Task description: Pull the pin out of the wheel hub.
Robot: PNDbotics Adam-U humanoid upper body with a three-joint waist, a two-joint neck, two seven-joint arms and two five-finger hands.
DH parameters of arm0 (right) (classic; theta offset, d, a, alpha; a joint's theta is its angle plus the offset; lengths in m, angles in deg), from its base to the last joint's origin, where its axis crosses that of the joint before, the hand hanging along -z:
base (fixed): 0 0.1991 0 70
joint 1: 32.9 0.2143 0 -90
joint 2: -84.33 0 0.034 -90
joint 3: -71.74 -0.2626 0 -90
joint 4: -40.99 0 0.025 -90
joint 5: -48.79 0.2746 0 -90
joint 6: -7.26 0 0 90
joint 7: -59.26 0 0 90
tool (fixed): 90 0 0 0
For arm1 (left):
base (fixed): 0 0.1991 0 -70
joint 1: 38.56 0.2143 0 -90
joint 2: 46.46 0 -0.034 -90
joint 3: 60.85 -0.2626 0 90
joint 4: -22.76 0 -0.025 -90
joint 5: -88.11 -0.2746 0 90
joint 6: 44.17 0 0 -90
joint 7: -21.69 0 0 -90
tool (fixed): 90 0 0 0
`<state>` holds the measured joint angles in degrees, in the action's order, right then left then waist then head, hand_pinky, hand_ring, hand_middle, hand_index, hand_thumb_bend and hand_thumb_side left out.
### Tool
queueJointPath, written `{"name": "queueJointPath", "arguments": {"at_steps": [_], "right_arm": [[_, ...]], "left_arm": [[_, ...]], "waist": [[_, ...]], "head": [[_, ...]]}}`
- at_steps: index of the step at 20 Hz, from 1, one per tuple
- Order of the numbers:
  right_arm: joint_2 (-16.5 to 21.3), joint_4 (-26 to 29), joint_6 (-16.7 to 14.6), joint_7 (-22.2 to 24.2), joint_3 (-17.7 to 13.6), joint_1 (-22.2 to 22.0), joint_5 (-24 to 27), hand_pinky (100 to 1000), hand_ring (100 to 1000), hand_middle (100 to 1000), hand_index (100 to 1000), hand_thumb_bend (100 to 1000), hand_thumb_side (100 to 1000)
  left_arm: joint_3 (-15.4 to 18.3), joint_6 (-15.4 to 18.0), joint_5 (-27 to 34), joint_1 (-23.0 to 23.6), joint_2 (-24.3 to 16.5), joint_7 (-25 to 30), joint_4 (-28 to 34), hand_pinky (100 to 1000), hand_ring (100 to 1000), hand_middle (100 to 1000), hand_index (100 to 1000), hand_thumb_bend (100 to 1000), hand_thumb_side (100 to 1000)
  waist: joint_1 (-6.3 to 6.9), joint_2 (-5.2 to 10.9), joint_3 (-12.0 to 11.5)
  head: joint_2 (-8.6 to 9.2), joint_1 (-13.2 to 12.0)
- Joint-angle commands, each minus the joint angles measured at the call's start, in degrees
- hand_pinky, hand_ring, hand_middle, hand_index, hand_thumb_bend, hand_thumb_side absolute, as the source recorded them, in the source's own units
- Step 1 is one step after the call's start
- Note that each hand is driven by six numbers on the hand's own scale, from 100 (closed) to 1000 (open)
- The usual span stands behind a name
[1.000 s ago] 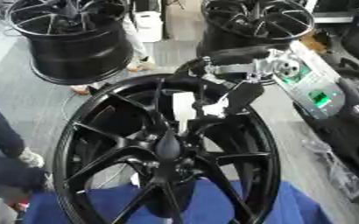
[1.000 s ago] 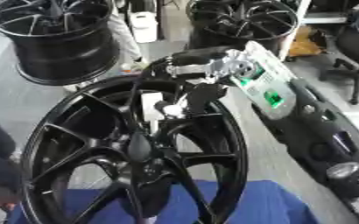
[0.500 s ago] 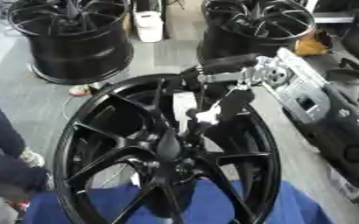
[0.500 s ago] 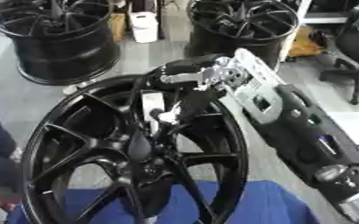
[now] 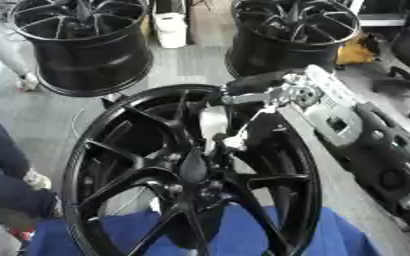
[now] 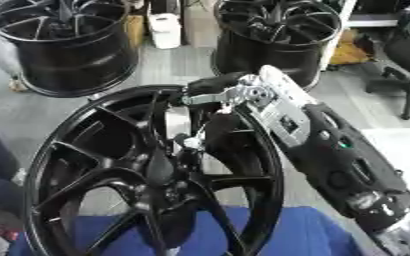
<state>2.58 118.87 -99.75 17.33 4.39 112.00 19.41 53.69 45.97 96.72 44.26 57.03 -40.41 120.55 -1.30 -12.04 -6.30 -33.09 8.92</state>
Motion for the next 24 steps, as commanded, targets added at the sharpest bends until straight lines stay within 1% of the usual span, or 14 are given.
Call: {"name": "queueJointPath", "arguments": {"at_steps": [1,2,3,5,7,8,10,13,19,20,22,24], "right_arm": [[0.39,-0.06,-0.64,-0.34,-0.51,0.82,-0.66,829,861,736,957,100,322],[0.36,-0.13,-0.71,-0.71,-0.57,0.82,-0.72,821,839,694,952,100,258],[0.35,-0.14,-0.81,-1.24,-0.65,0.83,-0.73,810,807,630,945,100,229],[0.36,-0.06,-0.98,-2.68,-0.81,0.88,-0.59,788,759,566,936,100,225],[0.45,-0.01,-1.02,-4.09,-0.89,0.94,-0.43,775,732,521,928,100,222],[0.52,-0.01,-1.0,-4.66,-0.92,0.98,-0.33,763,697,480,921,100,220],[0.87,0.16,-0.85,-5.57,-1.0,1.22,0.15,755,672,444,917,100,218],[1.82,0.9,-0.4,-6.19,-1.37,1.87,1.66,752,660,427,915,100,214],[5.76,3.98,1.49,-6.66,-3.14,2.96,6.87,749,651,419,915,100,207],[6.97,4.52,1.88,-7.28,-4.1,3.29,7.99,743,640,414,912,100,199],[11.45,6.3,2.78,-9.85,-7.07,3.61,12.45,743,637,412,912,100,198],[15.83,8.16,3.79,-12.39,-9.76,2.96,15.97,743,635,413,913,100,198]], "left_arm": [[0.05,0.08,0.4,-0.53,-0.68,0.07,0.54,645,546,501,693,365,558],[0.04,0.11,0.41,-0.54,-0.69,0.07,0.54,645,546,501,693,365,558],[0.04,0.13,0.42,-0.56,-0.68,0.07,0.53,645,546,501,693,364,558],[0.02,0.16,0.44,-0.59,-0.69,0.08,0.5,645,546,501,693,365,559],[0.01,0.17,0.45,-0.63,-0.69,0.1,0.5,645,546,501,693,364,559],[0.0,0.17,0.47,-0.64,-0.71,0.1,0.49,645,546,501,693,364,558],[-0.01,0.15,0.48,-0.66,-0.76,0.11,0.48,645,547,501,693,364,559],[-0.03,0.06,0.47,-0.69,-0.83,0.12,0.47,645,547,501,693,364,558],[0.06,-0.1,0.5,-0.61,-1.09,0.01,0.53,645,548,501,693,364,558],[0.14,-0.14,0.47,-0.53,-1.19,-0.05,0.53,646,548,500,693,364,558],[0.36,-0.25,0.34,-0.39,-1.52,-0.25,0.58,645,549,500,693,364,558],[0.57,-0.34,0.2,-0.23,-1.79,-0.43,0.66,645,549,500,693,365,558]], "waist": [[0.28,0.78,-0.17],[0.3,0.76,-0.23],[0.32,0.74,-0.3],[0.33,0.7,-0.42],[0.32,0.71,-0.53],[0.31,0.72,-0.57],[0.26,0.79,-0.63],[0.12,0.97,-0.73],[-0.17,1.26,-0.69],[-0.31,1.4,-0.4],[-0.69,1.63,0.33],[-1.0,1.79,0.97]], "head": [[0.42,0.34],[0.43,0.37],[0.43,0.4],[0.45,0.51],[0.43,0.62],[0.4,0.64],[0.32,0.66],[0.12,0.65],[-0.07,0.24],[-0.17,-0.1],[-0.3,-0.86],[-0.4,-1.51]]}}
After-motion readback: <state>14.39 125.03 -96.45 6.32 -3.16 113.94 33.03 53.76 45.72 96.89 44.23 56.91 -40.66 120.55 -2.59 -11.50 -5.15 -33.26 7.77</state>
